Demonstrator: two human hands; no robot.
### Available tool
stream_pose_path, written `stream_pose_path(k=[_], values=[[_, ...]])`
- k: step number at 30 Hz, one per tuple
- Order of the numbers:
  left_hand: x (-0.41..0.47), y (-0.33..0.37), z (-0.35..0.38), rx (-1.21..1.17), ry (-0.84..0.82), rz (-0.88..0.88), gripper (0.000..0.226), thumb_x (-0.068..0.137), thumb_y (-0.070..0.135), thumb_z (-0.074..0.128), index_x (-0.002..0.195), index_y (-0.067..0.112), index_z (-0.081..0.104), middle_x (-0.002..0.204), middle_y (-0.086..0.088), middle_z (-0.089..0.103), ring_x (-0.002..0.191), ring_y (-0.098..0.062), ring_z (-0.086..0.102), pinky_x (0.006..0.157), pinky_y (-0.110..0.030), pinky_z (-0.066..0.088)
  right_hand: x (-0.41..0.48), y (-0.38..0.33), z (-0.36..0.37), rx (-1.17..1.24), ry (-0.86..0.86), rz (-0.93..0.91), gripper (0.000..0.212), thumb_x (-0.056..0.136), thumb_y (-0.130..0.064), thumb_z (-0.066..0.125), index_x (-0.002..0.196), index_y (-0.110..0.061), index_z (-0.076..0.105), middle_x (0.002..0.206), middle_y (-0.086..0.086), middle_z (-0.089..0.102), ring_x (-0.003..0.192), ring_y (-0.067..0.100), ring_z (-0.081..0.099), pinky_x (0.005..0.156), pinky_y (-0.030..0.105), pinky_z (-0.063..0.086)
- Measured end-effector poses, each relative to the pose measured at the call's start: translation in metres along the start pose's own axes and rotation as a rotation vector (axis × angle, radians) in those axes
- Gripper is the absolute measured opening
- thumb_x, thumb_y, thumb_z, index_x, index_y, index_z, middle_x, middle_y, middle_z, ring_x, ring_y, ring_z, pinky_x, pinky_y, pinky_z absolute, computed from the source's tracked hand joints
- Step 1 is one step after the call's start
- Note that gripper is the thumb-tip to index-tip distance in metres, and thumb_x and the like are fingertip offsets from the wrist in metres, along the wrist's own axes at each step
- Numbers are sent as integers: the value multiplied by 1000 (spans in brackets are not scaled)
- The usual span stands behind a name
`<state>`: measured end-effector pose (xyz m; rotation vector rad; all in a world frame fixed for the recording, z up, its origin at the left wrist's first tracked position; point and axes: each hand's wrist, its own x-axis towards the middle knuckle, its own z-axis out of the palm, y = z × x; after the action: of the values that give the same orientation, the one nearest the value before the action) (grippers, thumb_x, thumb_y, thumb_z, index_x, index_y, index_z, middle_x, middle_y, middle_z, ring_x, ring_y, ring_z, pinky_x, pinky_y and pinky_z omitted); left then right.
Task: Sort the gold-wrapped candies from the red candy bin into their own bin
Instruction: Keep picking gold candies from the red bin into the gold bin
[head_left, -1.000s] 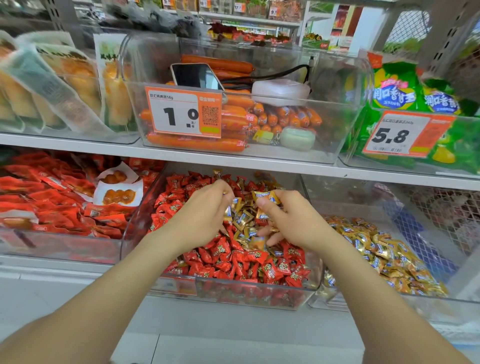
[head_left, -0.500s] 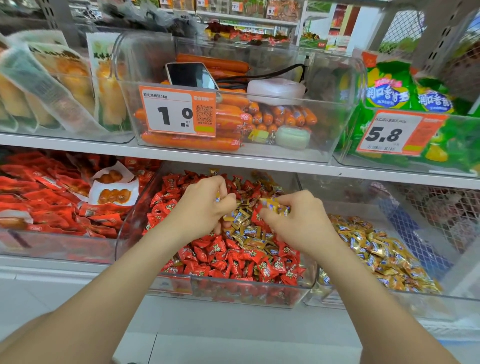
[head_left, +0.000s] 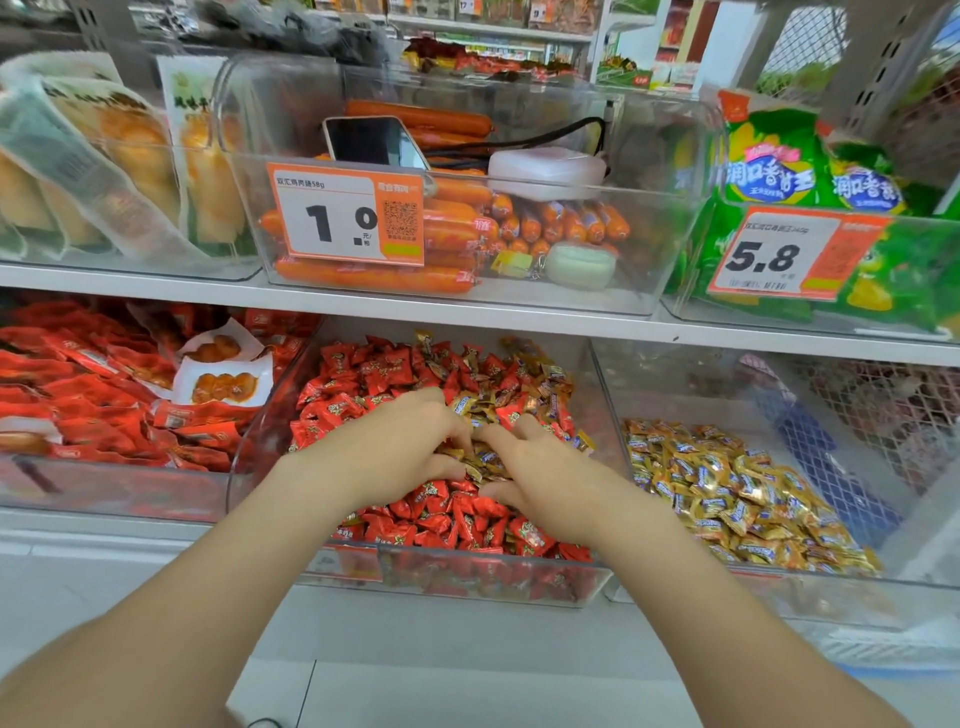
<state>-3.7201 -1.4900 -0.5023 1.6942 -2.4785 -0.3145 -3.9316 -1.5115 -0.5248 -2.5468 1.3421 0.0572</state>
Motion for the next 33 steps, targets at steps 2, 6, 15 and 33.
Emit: stream_pose_path(k=[2,6,15,33], values=[[0,2,1,9,34,-22,17,99,42,68,110,29,69,104,7,45,96,-14,51,88,-34,45,4,0,0,-14,-1,-29,58,104,-47,58,153,-30,32,124,8,43,105,40,63,88,51,53],[-3,8,-3,-153,150,-11,14,105,30,55,100,18,49,88,1,54,73,-14,50,61,-32,37,11,-2,-1,-160,47,-66,45,104,-39,58,142,-23,41,110,9,55,98,38,63,75,46,54],[16,3,2,188,102,-39,25,109,46,42,123,29,54,104,2,45,81,-25,59,67,-43,53,-3,7,-32,270,237,-27,17,106,-37,55,121,-33,61,77,-4,69,47,9,56,50,32,47],[10,18,4,-38,235,12,18,109,45,43,101,31,37,94,11,50,78,-12,56,67,-36,47,-58,23,-58,1241,190,293,28,99,-37,72,112,-12,71,103,0,63,56,24,61,42,25,39]])
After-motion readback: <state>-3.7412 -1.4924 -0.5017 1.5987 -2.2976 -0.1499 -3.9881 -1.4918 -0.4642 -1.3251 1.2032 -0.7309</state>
